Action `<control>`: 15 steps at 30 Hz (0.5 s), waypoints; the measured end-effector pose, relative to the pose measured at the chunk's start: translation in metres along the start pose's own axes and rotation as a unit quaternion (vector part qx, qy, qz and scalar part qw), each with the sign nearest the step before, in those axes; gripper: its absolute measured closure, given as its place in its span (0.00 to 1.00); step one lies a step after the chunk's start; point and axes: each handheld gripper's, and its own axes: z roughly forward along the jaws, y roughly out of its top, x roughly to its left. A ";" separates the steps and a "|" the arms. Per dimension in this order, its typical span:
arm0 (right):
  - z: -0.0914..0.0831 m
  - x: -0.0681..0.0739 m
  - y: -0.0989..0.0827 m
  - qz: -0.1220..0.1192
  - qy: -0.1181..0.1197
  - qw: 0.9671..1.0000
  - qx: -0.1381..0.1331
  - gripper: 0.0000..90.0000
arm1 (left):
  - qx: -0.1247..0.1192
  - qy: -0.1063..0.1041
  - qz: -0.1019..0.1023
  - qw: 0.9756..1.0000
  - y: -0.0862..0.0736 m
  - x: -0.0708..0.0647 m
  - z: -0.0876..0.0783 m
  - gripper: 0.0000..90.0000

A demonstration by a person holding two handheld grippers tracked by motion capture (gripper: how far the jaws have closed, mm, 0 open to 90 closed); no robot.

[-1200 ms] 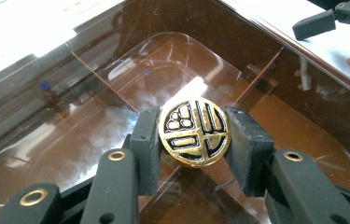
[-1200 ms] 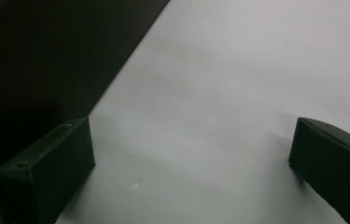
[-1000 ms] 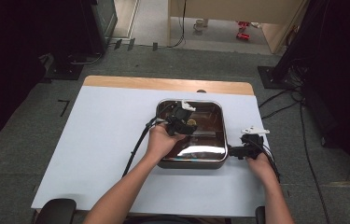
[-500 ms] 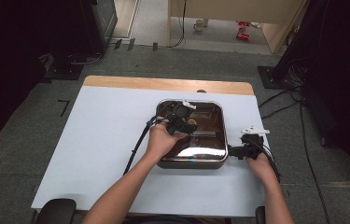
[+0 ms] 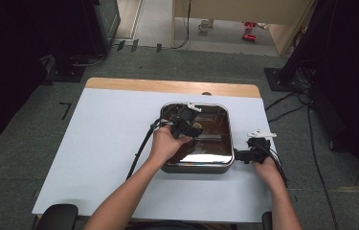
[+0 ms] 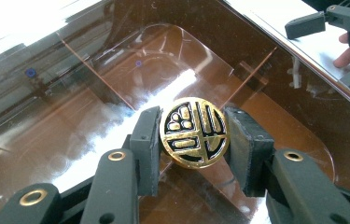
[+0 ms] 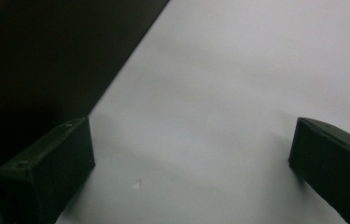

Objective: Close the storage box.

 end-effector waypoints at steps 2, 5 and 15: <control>0.000 0.000 0.000 0.000 0.000 1.000 0.000 0.00 | -0.003 -0.003 -0.001 1.000 -0.001 0.001 0.000 0.65; 0.000 0.000 0.000 0.000 0.000 1.000 0.000 0.00 | -0.017 -0.018 -0.008 1.000 -0.001 0.003 -0.002 0.59; 0.000 0.000 0.000 0.000 0.000 1.000 0.000 0.00 | -0.028 -0.029 0.024 0.999 -0.004 0.008 -0.017 0.47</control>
